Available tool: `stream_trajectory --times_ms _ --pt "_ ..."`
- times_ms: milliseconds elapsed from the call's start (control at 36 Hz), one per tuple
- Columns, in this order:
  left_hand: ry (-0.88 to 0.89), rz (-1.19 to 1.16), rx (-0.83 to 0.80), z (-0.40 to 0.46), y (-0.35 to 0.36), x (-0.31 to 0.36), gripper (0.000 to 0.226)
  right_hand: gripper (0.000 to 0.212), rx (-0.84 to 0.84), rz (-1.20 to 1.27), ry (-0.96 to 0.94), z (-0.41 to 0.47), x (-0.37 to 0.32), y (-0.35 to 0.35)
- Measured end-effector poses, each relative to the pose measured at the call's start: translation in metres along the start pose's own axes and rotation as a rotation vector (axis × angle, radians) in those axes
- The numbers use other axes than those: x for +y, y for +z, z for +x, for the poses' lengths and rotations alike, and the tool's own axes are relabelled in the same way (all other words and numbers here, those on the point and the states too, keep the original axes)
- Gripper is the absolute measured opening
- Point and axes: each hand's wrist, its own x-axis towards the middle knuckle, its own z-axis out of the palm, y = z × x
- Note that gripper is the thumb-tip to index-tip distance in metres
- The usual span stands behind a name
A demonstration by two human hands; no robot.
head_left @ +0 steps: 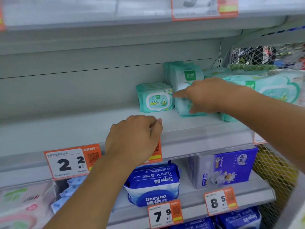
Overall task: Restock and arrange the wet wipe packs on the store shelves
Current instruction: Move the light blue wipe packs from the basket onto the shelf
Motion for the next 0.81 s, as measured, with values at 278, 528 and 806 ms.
stream_trajectory --times_ms 278,528,806 --pt "0.675 -0.300 0.138 -0.100 0.047 0.049 0.021 0.022 1.071 0.745 0.213 -0.154 -0.077 0.058" --pt "-0.027 0.035 -1.345 -0.284 0.223 0.053 0.059 0.045 -0.667 0.798 0.363 -0.321 -0.196 0.355" --pt "-0.250 -0.067 -1.222 -0.359 0.323 0.011 0.102 0.110 -0.833 0.661 0.118 -0.323 -0.199 0.418"
